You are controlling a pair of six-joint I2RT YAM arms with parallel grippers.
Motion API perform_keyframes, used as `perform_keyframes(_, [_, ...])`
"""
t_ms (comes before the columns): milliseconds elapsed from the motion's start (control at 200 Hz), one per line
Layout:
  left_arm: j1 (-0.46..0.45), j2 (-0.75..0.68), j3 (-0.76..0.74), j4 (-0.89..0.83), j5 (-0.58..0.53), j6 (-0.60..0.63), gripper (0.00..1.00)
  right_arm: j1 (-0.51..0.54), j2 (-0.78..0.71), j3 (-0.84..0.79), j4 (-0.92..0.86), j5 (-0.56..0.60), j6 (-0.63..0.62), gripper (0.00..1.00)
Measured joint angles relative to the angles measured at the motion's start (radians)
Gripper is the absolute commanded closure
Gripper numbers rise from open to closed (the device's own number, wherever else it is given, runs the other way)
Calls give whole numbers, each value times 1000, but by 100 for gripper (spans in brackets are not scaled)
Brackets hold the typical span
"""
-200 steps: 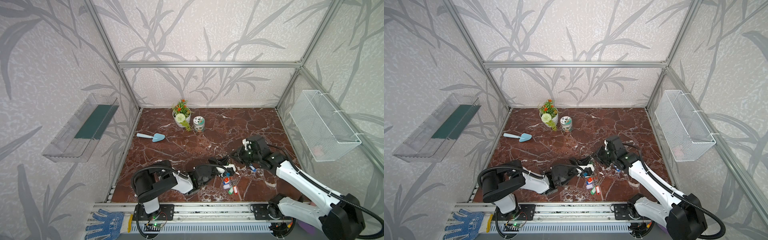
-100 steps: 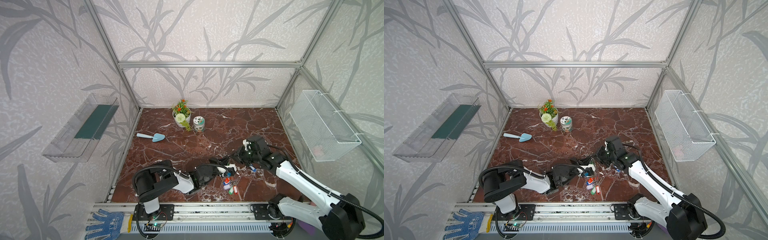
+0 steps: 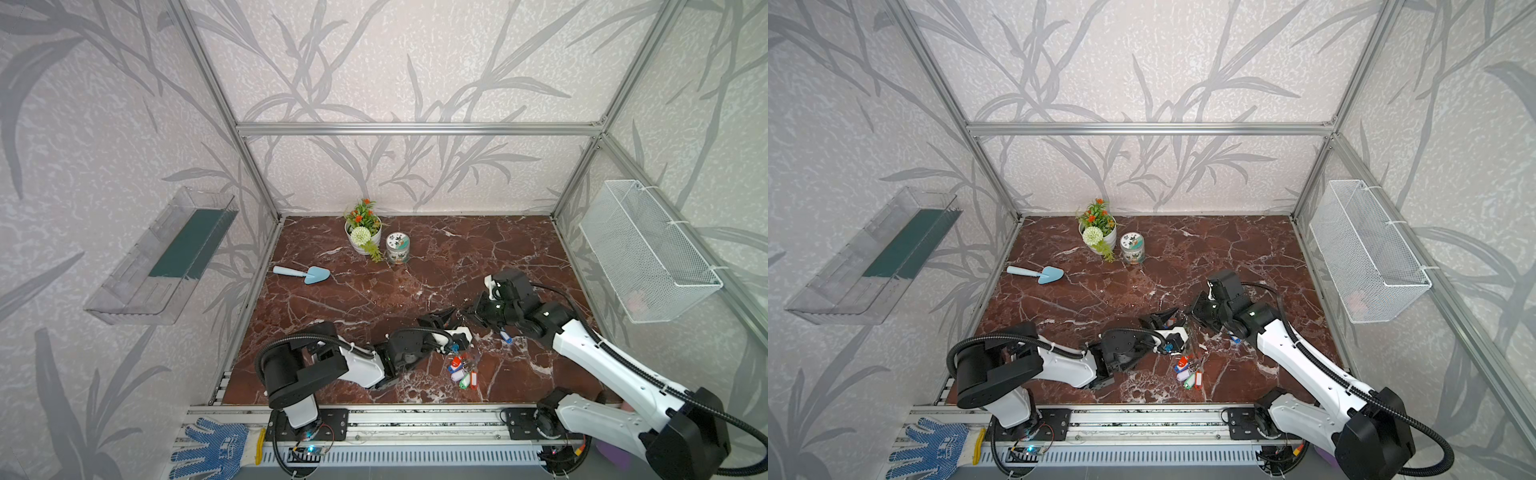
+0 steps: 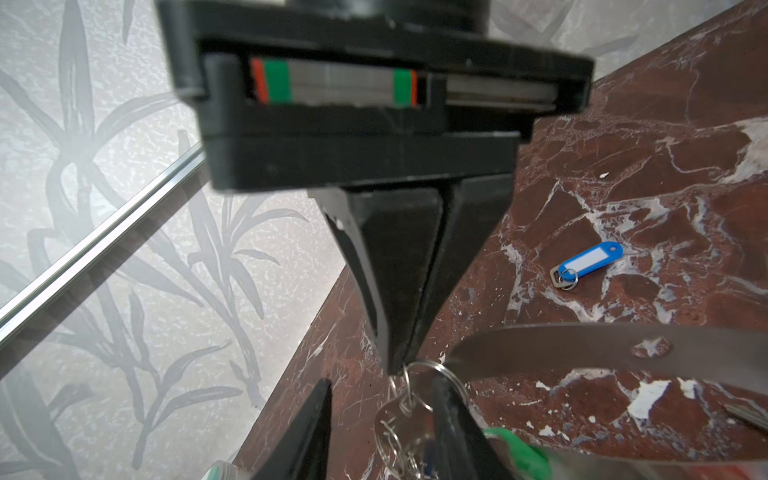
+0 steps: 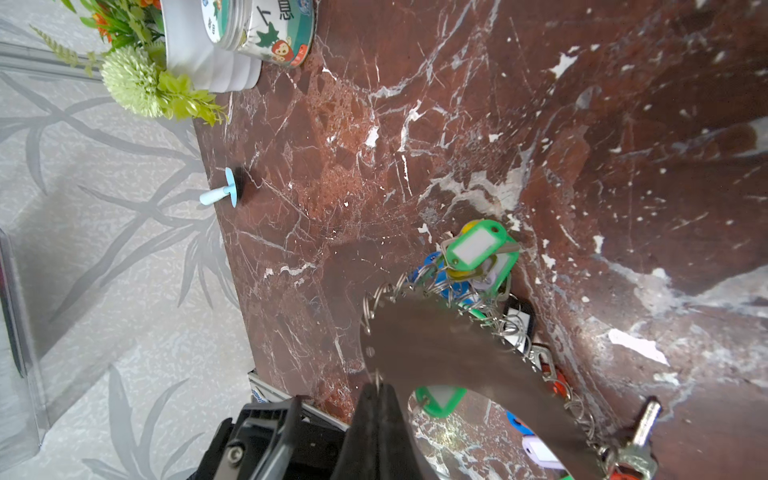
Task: Put the keys on the keyring
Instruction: 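Raise the steel plate with both grippers, swinging both arms farther from the robot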
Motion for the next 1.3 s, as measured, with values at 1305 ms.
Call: perform_keyframes(1305, [531, -376, 281, -967, 1143, -614, 69, 36, 0, 216, -139, -263, -1070, 100])
